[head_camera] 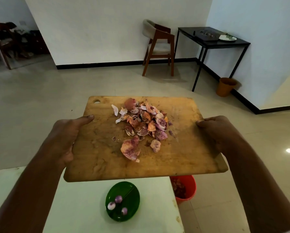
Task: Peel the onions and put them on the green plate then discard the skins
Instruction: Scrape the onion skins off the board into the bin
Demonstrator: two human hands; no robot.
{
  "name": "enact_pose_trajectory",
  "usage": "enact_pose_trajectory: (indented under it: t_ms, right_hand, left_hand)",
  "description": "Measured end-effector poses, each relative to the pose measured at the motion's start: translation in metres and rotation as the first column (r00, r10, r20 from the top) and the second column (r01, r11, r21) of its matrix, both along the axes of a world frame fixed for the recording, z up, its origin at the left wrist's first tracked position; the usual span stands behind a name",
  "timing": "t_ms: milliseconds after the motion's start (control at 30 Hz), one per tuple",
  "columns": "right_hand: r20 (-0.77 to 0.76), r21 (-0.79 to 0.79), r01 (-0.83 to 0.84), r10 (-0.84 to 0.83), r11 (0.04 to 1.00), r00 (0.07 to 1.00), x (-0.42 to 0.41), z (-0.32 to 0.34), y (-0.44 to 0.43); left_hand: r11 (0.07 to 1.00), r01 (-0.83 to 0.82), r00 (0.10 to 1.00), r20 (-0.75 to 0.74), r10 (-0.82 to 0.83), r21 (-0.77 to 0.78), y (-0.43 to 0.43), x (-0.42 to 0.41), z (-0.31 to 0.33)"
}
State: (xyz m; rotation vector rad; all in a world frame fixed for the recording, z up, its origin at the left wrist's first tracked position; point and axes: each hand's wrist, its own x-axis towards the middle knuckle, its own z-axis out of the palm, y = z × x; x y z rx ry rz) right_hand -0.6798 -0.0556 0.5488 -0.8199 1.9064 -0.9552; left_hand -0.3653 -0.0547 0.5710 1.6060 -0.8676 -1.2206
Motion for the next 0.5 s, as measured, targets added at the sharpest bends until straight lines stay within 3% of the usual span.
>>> enact_pose_trajectory:
  t_ms: [500]
  right_hand:
    - [-0.082,-0.042,-0.117,0.113,0.992,0.990,-0.195,0.018,-0.075]
  left_hand:
    - [0.985,-0.170,0.981,-0.096,0.171,0.021,-0.037,-0.199,-0.013]
